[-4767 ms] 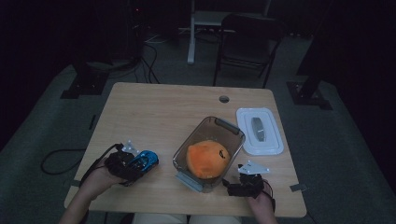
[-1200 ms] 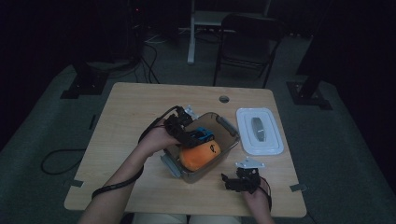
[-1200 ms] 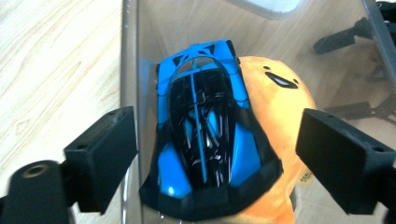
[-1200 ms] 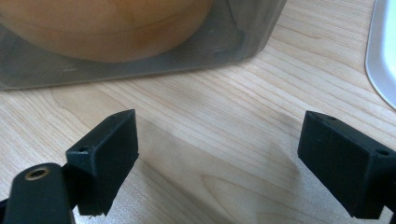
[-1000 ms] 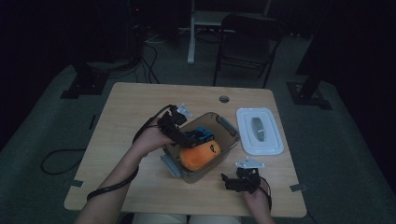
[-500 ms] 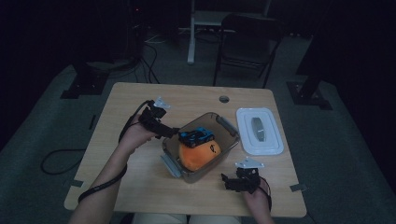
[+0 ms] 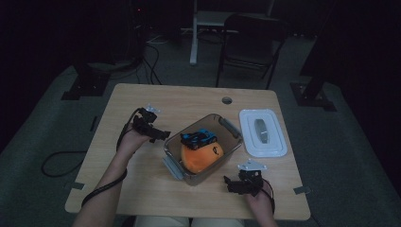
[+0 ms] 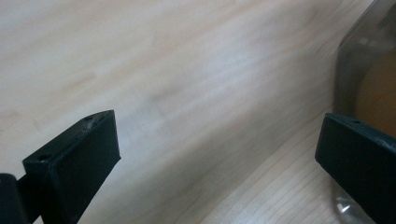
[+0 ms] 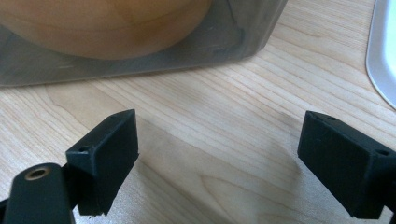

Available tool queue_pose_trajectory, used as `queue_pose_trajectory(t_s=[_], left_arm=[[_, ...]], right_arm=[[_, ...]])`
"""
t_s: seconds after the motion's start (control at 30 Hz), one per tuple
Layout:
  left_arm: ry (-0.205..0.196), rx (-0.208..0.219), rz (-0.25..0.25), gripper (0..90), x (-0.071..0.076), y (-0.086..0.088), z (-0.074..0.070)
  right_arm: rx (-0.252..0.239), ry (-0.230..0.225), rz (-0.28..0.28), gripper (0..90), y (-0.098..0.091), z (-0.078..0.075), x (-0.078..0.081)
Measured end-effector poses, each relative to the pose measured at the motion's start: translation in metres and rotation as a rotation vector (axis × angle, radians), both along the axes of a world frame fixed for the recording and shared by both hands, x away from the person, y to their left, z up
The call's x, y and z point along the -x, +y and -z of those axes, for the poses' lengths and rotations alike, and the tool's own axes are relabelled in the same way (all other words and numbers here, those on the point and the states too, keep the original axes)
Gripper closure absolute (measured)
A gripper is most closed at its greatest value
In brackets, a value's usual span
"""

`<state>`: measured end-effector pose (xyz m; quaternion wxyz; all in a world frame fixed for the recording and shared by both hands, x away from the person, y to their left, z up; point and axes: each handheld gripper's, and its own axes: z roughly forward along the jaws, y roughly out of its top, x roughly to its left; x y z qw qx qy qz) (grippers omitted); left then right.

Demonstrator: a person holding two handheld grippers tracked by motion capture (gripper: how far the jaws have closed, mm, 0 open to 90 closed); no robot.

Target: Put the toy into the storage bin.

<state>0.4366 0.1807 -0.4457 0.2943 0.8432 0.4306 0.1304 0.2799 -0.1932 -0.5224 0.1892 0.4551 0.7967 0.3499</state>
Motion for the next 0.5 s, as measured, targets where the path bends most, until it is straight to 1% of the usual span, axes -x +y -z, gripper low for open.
queue_pose_trajectory(t_s=[0.03, 0.1, 0.17, 0.23, 0.27, 0.37, 0.43, 0.47, 0.5], left_arm=[[0.008, -0.006, -0.001, 0.4, -0.001, 0.0, 0.006], [0.023, -0.004, 0.003, 0.5, -0.001, -0.001, 0.013], [0.016, 0.002, 0.01, 0.4, 0.0, -0.004, 0.019], [0.02, 0.016, 0.023, 0.4, 0.001, -0.007, 0.024], [0.008, 0.019, 0.03, 0.4, 0.002, -0.009, 0.026], [0.018, 0.025, 0.053, 0.4, 0.004, -0.015, 0.034], [0.022, 0.023, 0.047, 1.1, 0.005, -0.016, 0.037], [0.021, 0.027, 0.045, 1.1, 0.006, -0.016, 0.039], [0.029, 0.024, 0.046, 1.1, 0.006, -0.015, 0.041]], right_arm=[[-0.001, -0.001, 0.0, 12.0, 0.0, 0.0, 0.0], [-0.007, -0.001, 0.0, 12.0, -0.001, 0.0, 0.0], [-0.01, -0.002, -0.001, 12.0, -0.001, -0.001, -0.001], [-0.006, -0.001, -0.001, 12.0, 0.0, 0.0, -0.001], [-0.006, -0.001, -0.001, 12.1, 0.0, 0.0, -0.001], [-0.012, -0.001, -0.002, 12.0, 0.001, -0.002, -0.003], [-0.028, 0.006, -0.007, 12.1, 0.002, -0.004, -0.007], [-0.026, 0.007, -0.003, 13.5, 0.003, -0.004, -0.009], [-0.022, 0.011, 0.005, 13.6, 0.004, -0.004, -0.01]])
